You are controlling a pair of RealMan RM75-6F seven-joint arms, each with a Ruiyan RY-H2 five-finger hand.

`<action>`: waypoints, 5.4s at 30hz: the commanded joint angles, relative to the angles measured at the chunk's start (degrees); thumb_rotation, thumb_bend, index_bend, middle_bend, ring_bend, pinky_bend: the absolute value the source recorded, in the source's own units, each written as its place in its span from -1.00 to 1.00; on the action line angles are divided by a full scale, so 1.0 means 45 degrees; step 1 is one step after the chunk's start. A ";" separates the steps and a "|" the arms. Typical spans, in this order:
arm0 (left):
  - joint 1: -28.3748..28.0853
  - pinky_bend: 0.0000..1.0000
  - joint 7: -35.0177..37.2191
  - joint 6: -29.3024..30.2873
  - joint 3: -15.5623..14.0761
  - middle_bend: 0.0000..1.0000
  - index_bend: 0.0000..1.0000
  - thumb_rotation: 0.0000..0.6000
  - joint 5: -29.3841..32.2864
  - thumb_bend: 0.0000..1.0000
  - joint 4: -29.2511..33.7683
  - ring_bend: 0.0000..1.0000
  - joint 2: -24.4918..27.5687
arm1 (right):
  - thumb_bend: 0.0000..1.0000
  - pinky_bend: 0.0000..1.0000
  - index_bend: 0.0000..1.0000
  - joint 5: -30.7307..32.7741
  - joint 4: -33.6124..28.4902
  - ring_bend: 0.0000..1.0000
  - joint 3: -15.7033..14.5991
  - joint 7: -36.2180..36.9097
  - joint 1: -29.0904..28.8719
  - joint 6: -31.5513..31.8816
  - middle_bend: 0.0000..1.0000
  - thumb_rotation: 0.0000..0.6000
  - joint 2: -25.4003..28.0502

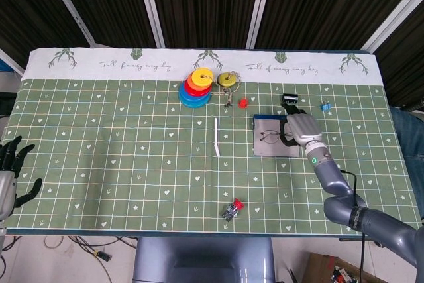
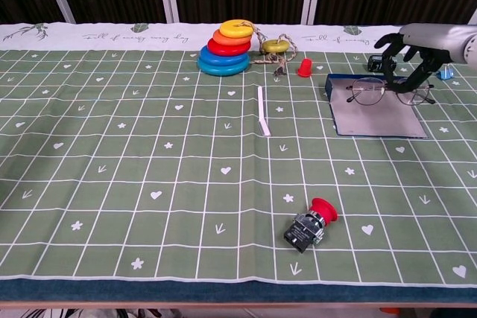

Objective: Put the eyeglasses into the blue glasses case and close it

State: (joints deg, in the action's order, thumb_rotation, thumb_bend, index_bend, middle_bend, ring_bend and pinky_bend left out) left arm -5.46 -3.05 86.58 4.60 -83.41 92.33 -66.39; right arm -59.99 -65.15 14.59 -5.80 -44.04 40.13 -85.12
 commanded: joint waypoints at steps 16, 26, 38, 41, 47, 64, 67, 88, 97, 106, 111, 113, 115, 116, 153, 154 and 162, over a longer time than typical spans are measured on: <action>0.0051 -1.00 -0.0123 0.0081 0.0050 -1.00 -0.73 1.00 0.0093 -0.37 0.0013 -1.00 -0.0026 | 0.09 -0.63 0.32 -0.1053 0.3579 -0.83 -0.0366 0.1598 -0.0977 -0.1560 -0.87 1.00 -0.1556; 0.0067 -1.00 -0.0144 0.0079 0.0052 -1.00 -0.73 1.00 0.0122 -0.37 -0.0011 -1.00 -0.0037 | 0.09 -0.63 0.32 -0.1535 0.5156 -0.83 -0.0294 0.2700 -0.1394 -0.1967 -0.87 1.00 -0.2320; 0.0113 -1.00 -0.0034 0.0126 0.0046 -1.00 -0.73 1.00 0.0102 -0.37 -0.0016 -1.00 0.0014 | 0.09 -0.63 0.32 -0.1991 0.5911 -0.83 -0.0317 0.3280 -0.1744 -0.2138 -0.88 1.00 -0.2705; 0.0114 -1.00 -0.0040 0.0115 0.0041 -1.00 -0.73 1.00 0.0100 -0.37 -0.0021 -1.00 0.0010 | 0.09 -0.63 0.27 -0.2062 0.5989 -0.83 -0.0341 0.3328 -0.1802 -0.2190 -0.89 1.00 -0.2749; 0.0125 -1.00 -0.0037 0.0111 0.0033 -1.00 -0.73 1.00 0.0104 -0.37 -0.0010 -1.00 0.0024 | 0.01 -0.63 -0.07 -0.2035 0.6071 -0.84 -0.0329 0.3431 -0.1829 -0.2346 -0.90 1.00 -0.2791; 0.0135 -1.00 -0.0086 0.0076 -0.0011 -1.00 -0.73 1.00 0.0063 -0.37 0.0029 -1.00 0.0071 | -0.19 -0.63 -0.64 -0.1227 0.4902 -0.92 -0.0008 0.2673 -0.1548 -0.2133 -1.00 1.00 -0.2223; 0.0132 -1.00 -0.0142 0.0051 -0.0032 -1.00 -0.73 1.00 0.0055 -0.38 0.0036 -1.00 0.0064 | -0.19 -0.63 -0.66 -0.0857 0.4443 -0.92 0.0156 0.2217 -0.1427 -0.1735 -1.00 1.00 -0.2061; 0.0164 -1.00 -0.0022 0.0097 -0.0054 -1.00 -0.73 1.00 -0.0021 -0.37 0.0081 -1.00 0.0085 | 0.02 0.41 -0.67 0.0308 -0.2326 0.25 -0.0450 -0.0909 0.0775 0.1845 0.17 1.00 0.0572; 0.0177 -1.00 -0.0057 0.0077 -0.0052 -1.00 -0.71 1.00 0.0031 -0.37 0.0104 -1.00 0.0088 | 0.13 0.69 -0.66 0.1808 -0.2548 0.60 -0.1018 -0.2487 0.0644 0.1256 0.55 1.00 0.0531; 0.0193 -1.00 -0.0154 0.0043 0.0003 -1.00 -0.71 1.00 0.0211 -0.37 0.0179 -1.00 0.0079 | 0.22 0.69 -0.65 0.2685 -0.2054 0.64 -0.1275 -0.3052 0.0310 0.0678 0.58 1.00 0.0118; 0.0180 -1.00 -0.0207 0.0031 0.0018 -1.00 -0.71 1.00 0.0228 -0.37 0.0185 -1.00 0.0067 | 0.23 0.70 -0.65 0.2792 -0.1851 0.64 -0.1296 -0.3066 0.0236 0.0672 0.58 1.00 -0.0068; 0.0182 -1.00 -0.0215 0.0028 0.0020 -1.00 -0.71 1.00 0.0236 -0.37 0.0185 -1.00 0.0065 | 0.23 0.70 -0.66 0.2815 -0.1802 0.64 -0.1300 -0.3072 0.0216 0.0694 0.58 1.00 -0.0114; 0.0182 -1.00 -0.0220 0.0033 0.0026 -1.00 -0.71 1.00 0.0238 -0.37 0.0183 -1.00 0.0064 | 0.23 0.69 -0.66 0.2860 -0.1738 0.64 -0.1302 -0.3089 0.0194 0.0709 0.58 1.00 -0.0156; 0.0181 -1.00 -0.0221 0.0037 0.0027 -1.00 -0.71 1.00 0.0235 -0.37 0.0183 -1.00 0.0063 | 0.23 0.70 -0.66 0.2884 -0.1710 0.64 -0.1302 -0.3097 0.0184 0.0709 0.58 1.00 -0.0170; 0.0189 -1.00 -0.0192 -0.0002 0.0042 -1.00 -0.71 1.00 0.0285 -0.37 0.0211 -1.00 0.0088 | 0.27 0.70 -0.68 0.4462 0.0144 0.66 -0.0949 -0.3164 -0.0534 -0.0080 0.60 1.00 -0.0949; 0.0189 -1.00 -0.0187 -0.0007 0.0038 -1.00 -0.71 1.00 0.0283 -0.37 0.0218 -1.00 0.0088 | 0.27 0.70 -0.69 0.4520 0.0213 0.66 -0.0928 -0.3168 -0.0564 -0.0092 0.60 1.00 -0.0987; 0.0187 -1.00 -0.0175 -0.0019 0.0036 -1.00 -0.71 1.00 0.0282 -0.37 0.0226 -1.00 0.0105 | 0.28 0.70 -0.75 0.4875 0.0515 0.66 -0.0789 -0.3196 -0.0688 -0.0038 0.60 1.00 -0.1164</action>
State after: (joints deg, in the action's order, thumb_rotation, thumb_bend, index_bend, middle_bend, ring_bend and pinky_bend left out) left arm -4.62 -3.84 86.49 4.77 -82.15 93.34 -65.92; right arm -38.11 -62.88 10.98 -20.19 -47.11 39.87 -90.31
